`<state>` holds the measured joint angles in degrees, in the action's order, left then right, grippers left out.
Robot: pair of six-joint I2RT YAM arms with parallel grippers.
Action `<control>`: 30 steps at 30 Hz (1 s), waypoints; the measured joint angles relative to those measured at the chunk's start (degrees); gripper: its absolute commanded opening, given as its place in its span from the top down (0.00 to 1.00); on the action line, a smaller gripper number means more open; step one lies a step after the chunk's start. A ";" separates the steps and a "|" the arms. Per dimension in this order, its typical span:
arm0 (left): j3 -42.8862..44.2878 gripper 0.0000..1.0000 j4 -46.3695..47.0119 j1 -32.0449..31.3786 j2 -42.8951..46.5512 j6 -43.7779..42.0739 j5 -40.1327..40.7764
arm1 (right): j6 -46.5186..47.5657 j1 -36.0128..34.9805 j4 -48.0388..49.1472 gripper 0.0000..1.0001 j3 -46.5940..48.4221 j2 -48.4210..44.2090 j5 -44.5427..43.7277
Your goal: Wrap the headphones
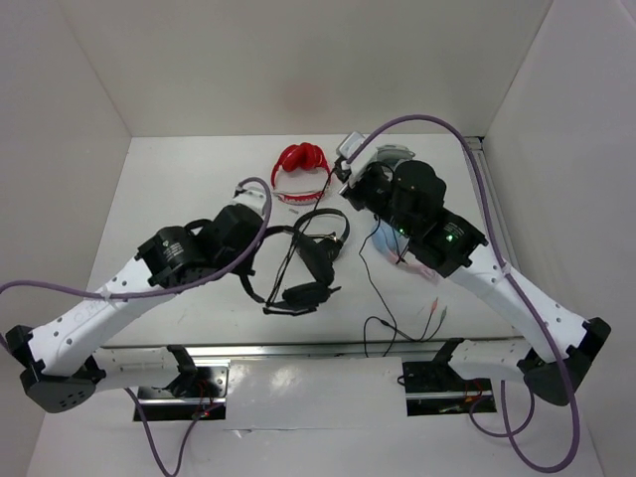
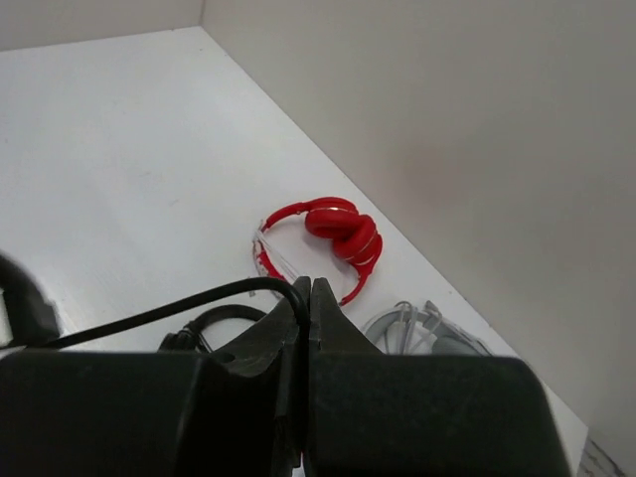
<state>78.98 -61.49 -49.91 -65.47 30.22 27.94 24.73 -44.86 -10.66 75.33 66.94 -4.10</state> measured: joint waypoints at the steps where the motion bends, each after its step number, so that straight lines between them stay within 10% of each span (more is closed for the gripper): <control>1: 0.04 1.00 -0.02 -1.42 0.09 -0.13 -1.03 | 0.04 0.72 0.57 1.00 -0.63 -0.20 0.11; 9: 5.42 1.00 -0.76 -5.14 4.26 -1.84 -9.73 | -2.54 4.74 3.85 1.00 -6.05 1.53 5.16; 19: 26.18 1.00 -4.04 -5.09 2.12 1.92 -4.31 | -26.64 21.35 31.41 0.86 -19.21 4.33 41.83; 30: 34.56 1.00 -2.78 -5.18 -1.77 15.98 8.52 | -44.96 6.03 58.34 0.86 -33.44 12.52 48.15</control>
<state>113.54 -64.27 -55.09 -67.24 46.19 36.47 -20.23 -38.83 47.68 41.89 79.46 44.05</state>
